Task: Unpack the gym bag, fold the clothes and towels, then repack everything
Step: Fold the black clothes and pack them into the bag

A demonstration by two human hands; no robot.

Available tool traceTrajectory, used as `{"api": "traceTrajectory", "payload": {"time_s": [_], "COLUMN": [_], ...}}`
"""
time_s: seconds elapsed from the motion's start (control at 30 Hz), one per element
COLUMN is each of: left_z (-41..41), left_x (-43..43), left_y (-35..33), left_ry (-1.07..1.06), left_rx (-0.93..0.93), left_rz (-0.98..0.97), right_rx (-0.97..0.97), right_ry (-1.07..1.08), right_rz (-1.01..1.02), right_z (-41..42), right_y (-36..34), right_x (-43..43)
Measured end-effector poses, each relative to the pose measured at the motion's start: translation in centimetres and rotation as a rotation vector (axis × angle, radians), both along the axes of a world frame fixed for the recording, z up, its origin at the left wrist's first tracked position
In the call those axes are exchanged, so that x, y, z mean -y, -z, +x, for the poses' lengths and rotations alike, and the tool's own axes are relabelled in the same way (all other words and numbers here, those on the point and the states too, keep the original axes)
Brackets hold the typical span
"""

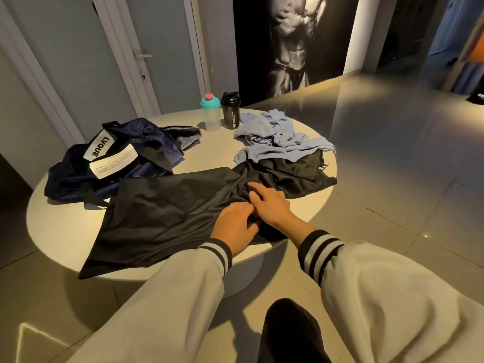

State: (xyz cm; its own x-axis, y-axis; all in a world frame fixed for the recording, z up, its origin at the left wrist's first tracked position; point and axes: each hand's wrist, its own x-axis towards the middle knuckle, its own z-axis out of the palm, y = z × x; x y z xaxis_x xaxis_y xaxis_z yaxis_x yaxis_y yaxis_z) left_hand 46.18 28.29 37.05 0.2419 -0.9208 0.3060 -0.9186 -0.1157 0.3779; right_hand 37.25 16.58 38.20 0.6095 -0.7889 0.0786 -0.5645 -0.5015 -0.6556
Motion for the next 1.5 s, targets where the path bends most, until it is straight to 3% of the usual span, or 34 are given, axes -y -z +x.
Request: {"api": "traceTrajectory", "payload": {"time_s": [0.1, 0.23, 0.43, 0.53, 0.6, 0.67, 0.73, 0.9, 1.07, 1.23, 1.3, 1.4, 1.5], "left_z": [0.2, 0.1, 0.1, 0.1, 0.3, 0.8, 1.2, 0.6, 0.2, 0.9, 2.2, 4.9, 6.3], "left_x": [-0.6, -0.9, -1.2, -1.3, -1.4, -1.3, -1.1, -1.1, -1.4, -1.5, -0.8, 0.5, 0.6], "left_y": [0.3, 0.2, 0.3, 0.1, 0.1, 0.6, 0.7, 0.7, -0.2, -2.4, -3.1, -2.5, -0.8], "left_ry": [-0.025, -0.030, -0.078, -0.113, -0.162, -0.237, -0.334, -0.204, -0.125, -0.137, -0.193, -0.247, -0.236], "left_rx": [0.010, 0.024, 0.012, -0.064, -0.162, -0.169, -0.170, -0.079, -0.066, -0.417, -0.393, -0.203, -0.025], "left_rz": [-0.028, -0.018, -0.028, -0.049, -0.157, -0.310, -0.267, -0.008, -0.019, -0.132, -0.173, 0.153, 0.464], "right_rx": [-0.063, 0.095, -0.119, -0.189, -0.061, 0.201, 0.325, 0.238, 0.271, 0.158, 0.207, 0.302, 0.183], "right_ry": [0.035, 0.006, -0.106, -0.042, 0.021, 0.084, 0.129, 0.015, -0.083, 0.007, 0.008, 0.012, 0.007], "right_rz": [0.007, 0.081, 0.075, 0.079, 0.064, 0.064, 0.080, 0.229, 0.312, 0.190, 0.145, 0.160, 0.121], "right_z": [1.1, 1.5, 2.9, 3.3, 3.1, 2.7, 2.2, 1.5, 1.3, 1.5, 1.6, 1.6, 1.3], "right_y": [-0.1, 0.3, -0.3, -0.7, -0.8, -0.9, -0.7, 0.2, -1.2, -0.8, -0.8, -0.9, -0.9], "right_x": [0.2, 0.4, 0.4, 0.5, 0.4, 0.5, 0.7, 0.1, 0.1, 0.3, 0.0, -0.4, -0.1]}}
